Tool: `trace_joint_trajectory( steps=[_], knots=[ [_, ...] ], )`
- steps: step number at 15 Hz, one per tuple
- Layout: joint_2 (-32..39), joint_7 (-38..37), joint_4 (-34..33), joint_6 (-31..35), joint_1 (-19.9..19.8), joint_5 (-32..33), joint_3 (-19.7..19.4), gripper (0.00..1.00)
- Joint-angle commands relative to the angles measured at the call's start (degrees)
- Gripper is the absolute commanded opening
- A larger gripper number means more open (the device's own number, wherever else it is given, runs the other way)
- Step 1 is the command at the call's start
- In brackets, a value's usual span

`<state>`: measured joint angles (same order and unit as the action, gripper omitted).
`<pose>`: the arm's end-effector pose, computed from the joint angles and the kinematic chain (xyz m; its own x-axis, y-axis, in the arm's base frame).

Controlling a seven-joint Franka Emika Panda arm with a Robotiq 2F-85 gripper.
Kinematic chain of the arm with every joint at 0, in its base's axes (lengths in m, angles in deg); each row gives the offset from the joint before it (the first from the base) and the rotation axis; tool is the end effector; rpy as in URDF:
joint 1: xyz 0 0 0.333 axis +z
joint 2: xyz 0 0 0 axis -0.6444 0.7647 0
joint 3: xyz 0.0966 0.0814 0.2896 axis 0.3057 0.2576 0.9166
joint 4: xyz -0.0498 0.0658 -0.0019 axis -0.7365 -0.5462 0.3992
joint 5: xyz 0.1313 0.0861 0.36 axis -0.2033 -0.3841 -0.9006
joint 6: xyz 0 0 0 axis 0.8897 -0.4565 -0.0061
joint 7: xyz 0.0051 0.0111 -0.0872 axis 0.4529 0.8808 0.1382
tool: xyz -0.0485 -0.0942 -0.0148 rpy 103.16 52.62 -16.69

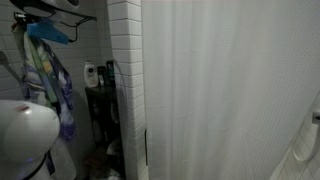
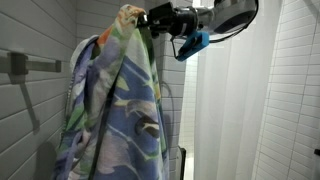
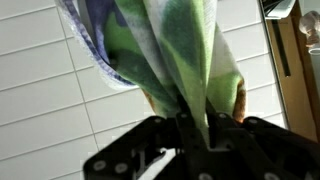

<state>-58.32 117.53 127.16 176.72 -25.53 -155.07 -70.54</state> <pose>0.3219 0.2739 0.5959 0.2786 0.2387 0.9302 0.9594 -0.1123 -0.2586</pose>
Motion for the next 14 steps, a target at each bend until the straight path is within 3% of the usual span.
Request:
trace_joint_trajectory(
  steps=[1,14],
  knots=[
    [-0.4,-0.5,-1.9,-2.1,-0.7,-1.2,-0.4,0.04],
    [4.6,1.0,-6.0,-4.2,-0.4,-9.2,3.3,0.04]
  ],
)
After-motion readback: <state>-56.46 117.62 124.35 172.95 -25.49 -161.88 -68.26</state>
